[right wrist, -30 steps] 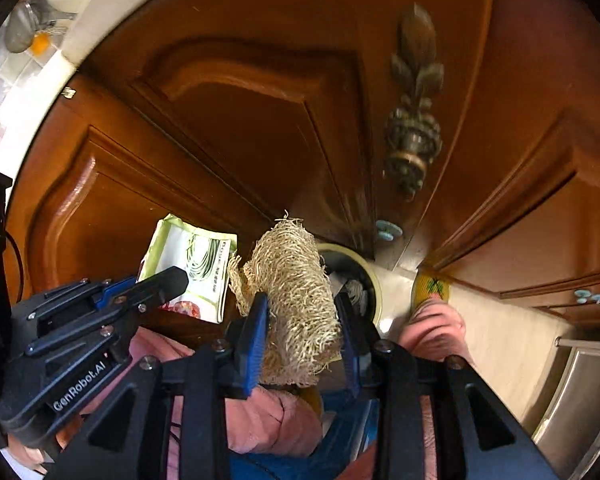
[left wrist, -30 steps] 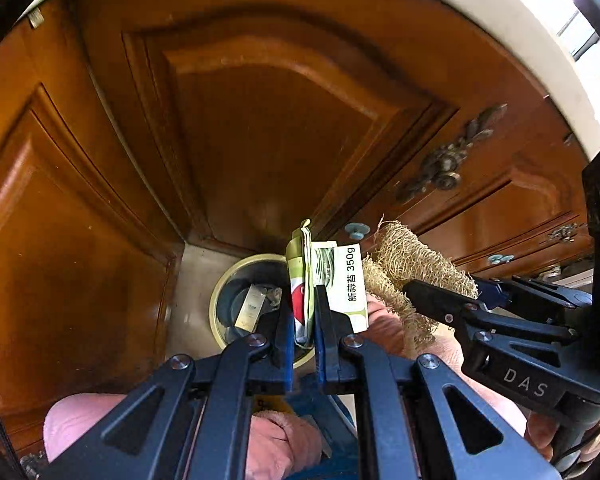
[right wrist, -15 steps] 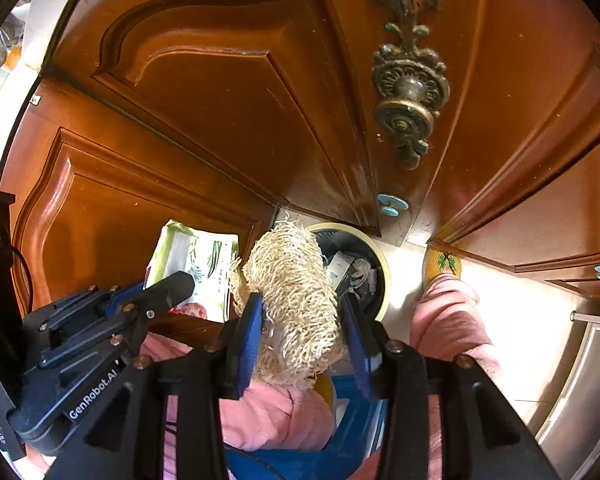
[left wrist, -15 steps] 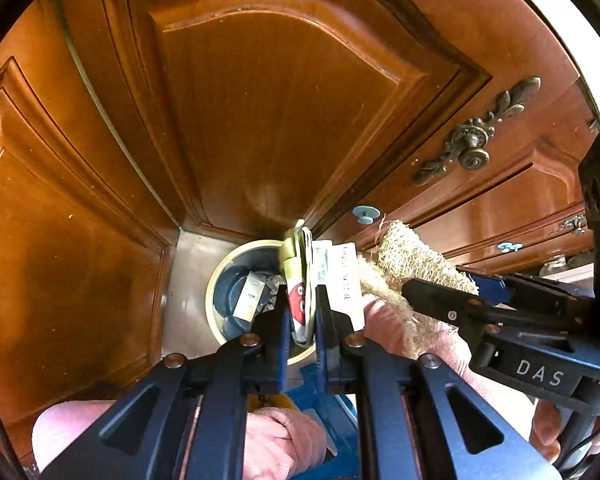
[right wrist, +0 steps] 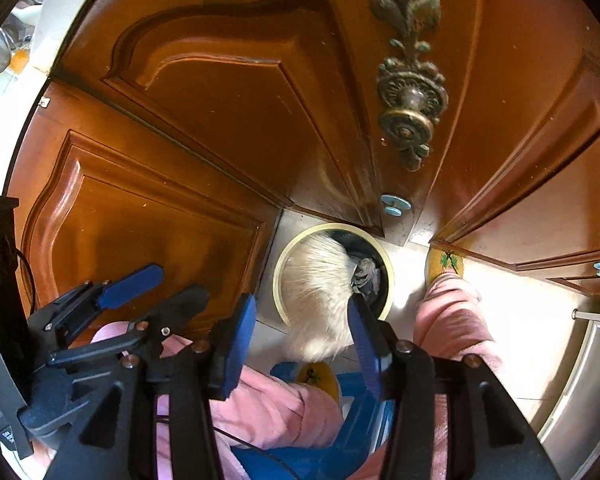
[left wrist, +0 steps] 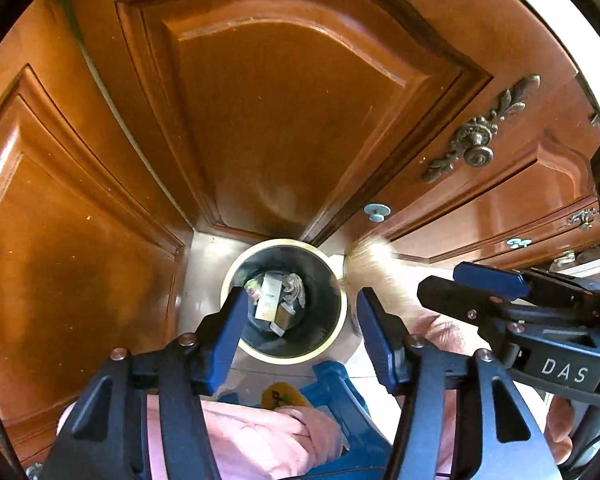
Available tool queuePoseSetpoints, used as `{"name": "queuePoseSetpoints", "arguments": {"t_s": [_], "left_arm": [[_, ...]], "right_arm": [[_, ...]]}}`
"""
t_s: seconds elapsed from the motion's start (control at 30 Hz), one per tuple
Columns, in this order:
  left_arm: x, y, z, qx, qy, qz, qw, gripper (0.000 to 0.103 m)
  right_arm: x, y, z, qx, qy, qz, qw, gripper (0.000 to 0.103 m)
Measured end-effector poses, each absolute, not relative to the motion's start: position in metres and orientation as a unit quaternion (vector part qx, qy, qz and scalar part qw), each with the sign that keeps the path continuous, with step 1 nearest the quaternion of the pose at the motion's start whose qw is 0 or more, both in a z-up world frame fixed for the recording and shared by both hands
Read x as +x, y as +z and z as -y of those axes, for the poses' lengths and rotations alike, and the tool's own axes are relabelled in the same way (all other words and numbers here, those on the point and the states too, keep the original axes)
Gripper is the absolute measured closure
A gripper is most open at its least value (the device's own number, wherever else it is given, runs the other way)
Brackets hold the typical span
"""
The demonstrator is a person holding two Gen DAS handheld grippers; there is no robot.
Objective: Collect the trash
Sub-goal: 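Open both grippers to drop the packet and loofah into the bin, then grasp the yellow snack packet with the left gripper while the right grasps the clear plastic bag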
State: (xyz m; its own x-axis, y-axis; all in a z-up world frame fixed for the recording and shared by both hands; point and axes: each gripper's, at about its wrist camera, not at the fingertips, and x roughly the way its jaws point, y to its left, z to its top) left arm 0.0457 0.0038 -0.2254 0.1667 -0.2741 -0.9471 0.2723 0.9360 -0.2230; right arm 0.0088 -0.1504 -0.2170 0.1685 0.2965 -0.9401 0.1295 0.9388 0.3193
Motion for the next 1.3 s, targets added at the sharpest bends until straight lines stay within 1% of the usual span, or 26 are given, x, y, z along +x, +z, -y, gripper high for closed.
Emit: {"name": "queuePoseSetpoints", "arguments": {"t_s": [0.23, 0.53, 0.73, 0.97, 1.03, 1.07, 1.1, 1.3], "left_arm": [[0.044, -0.205, -0.011, 0.0, -0.169, -0.603, 0.78, 0.045], [0.035, -0.167, -0.005, 0.022, -0.172, -0.57, 0.803, 0.045], [0.029, -0.124, 0.0, 0.04, -0.184, -0.535, 0.824, 0.045], [0.031, -0.061, 0.006, 0.06, -0.2, -0.487, 0.848, 0.044], [0.032, -0.038, 0.009, 0.066, -0.209, -0.47, 0.855, 0.04], [0.033, -0.028, 0.011, 0.068, -0.213, -0.462, 0.858, 0.036], [0.036, -0.02, 0.013, 0.071, -0.216, -0.454, 0.862, 0.034], [0.057, 0.034, 0.019, 0.087, -0.217, -0.407, 0.883, 0.034]], "right_arm": [[0.006, -0.205, 0.147, 0.156, 0.06, -0.63, 0.758, 0.054], [0.005, -0.169, 0.145, 0.139, 0.059, -0.602, 0.784, 0.054], [0.002, -0.13, 0.146, 0.121, 0.057, -0.571, 0.81, 0.054], [0.0, -0.073, 0.153, 0.109, 0.058, -0.537, 0.834, 0.054], [0.002, -0.055, 0.156, 0.106, 0.059, -0.527, 0.841, 0.054], [0.003, -0.045, 0.159, 0.104, 0.061, -0.519, 0.846, 0.054], [0.003, -0.036, 0.162, 0.103, 0.061, -0.512, 0.851, 0.054], [0.022, 0.017, 0.181, 0.094, 0.053, -0.476, 0.873, 0.054]]}}
